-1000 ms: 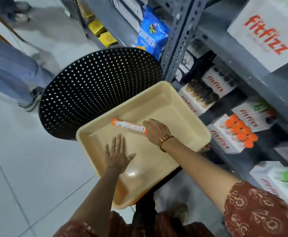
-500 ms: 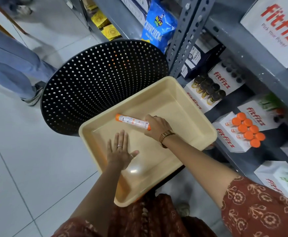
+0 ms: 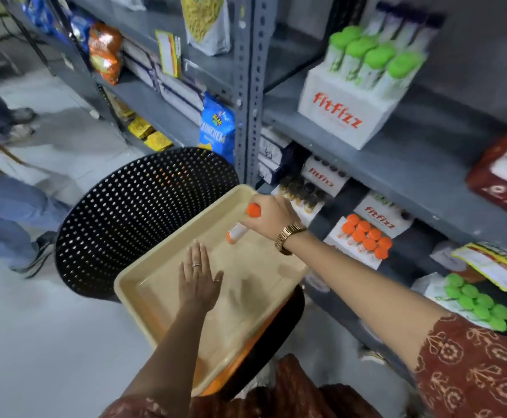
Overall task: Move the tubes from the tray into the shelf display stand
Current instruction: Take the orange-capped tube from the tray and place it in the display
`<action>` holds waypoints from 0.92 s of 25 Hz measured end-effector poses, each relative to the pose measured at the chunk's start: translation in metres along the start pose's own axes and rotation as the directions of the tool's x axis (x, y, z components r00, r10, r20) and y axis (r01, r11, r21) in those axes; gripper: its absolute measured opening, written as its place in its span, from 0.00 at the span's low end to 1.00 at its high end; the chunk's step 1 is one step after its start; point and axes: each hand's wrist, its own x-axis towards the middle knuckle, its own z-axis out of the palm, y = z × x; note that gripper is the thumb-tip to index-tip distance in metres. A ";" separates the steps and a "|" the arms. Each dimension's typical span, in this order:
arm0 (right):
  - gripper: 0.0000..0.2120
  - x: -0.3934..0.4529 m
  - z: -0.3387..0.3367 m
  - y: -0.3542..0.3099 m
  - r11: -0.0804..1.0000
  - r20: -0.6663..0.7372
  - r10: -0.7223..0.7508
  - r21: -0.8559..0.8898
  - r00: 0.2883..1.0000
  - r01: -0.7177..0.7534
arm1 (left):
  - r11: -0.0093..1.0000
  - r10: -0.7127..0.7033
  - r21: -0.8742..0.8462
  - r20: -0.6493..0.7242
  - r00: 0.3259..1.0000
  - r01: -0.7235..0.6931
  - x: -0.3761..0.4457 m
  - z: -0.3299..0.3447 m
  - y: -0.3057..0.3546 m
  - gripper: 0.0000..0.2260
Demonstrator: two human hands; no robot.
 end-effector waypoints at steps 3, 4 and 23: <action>0.13 -0.019 -0.064 0.007 1.000 -0.129 -0.019 -0.020 0.991 0.016 | 0.993 0.116 0.003 -0.094 0.989 -0.116 0.014 -0.026 0.040 0.32; 0.13 -0.024 -0.085 0.011 0.999 -0.167 -0.027 -0.040 0.986 0.021 | 0.987 0.160 0.005 -0.117 0.980 -0.161 0.019 -0.036 0.056 0.32; 0.15 -0.179 -0.366 0.161 0.884 -0.411 0.267 -0.256 0.872 -0.391 | 0.670 0.737 -0.041 -0.084 0.671 -0.741 -0.003 -0.083 0.413 0.30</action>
